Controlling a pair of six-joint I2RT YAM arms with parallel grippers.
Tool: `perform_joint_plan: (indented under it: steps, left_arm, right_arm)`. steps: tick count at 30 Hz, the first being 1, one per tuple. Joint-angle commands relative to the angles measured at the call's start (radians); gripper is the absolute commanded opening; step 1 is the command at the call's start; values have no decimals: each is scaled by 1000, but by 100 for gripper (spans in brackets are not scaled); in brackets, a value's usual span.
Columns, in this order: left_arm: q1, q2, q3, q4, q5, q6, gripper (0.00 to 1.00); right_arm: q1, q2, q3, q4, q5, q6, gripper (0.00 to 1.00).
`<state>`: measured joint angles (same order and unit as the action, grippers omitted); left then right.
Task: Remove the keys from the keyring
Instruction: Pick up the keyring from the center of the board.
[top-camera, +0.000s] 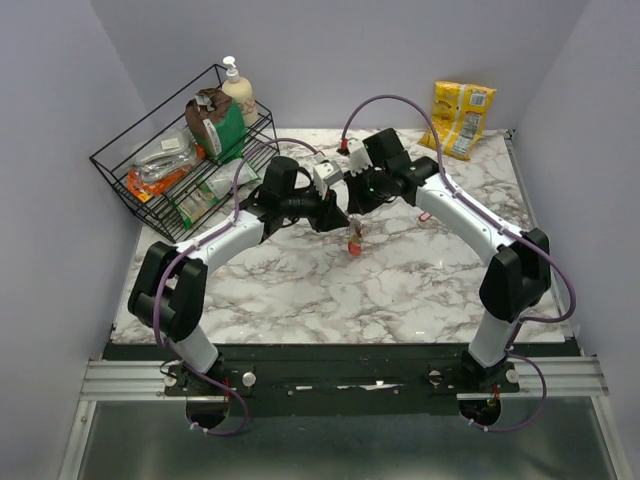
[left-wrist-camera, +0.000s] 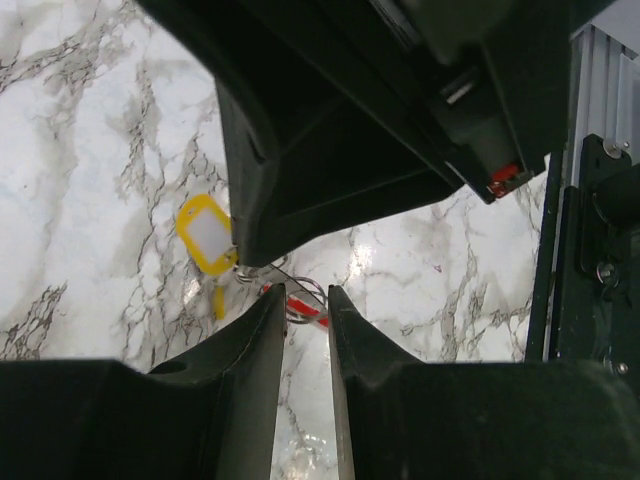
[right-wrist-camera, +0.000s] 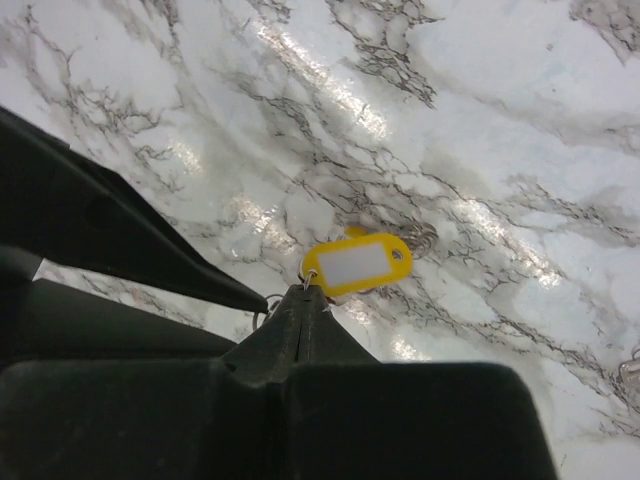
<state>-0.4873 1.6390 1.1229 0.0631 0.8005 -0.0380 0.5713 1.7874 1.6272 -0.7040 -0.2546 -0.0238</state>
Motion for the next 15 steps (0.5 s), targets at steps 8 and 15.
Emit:
perform_joint_plan:
  steps: [8,15]
  left_arm:
    - [-89,7,-12,-49,-202,93,35]
    - [-100,21,-6,-36,-267,110,37]
  right_arm:
    - [-51,-5,-9,23,55,64,1]
    - [-54,-2,-16,29,41,67,1]
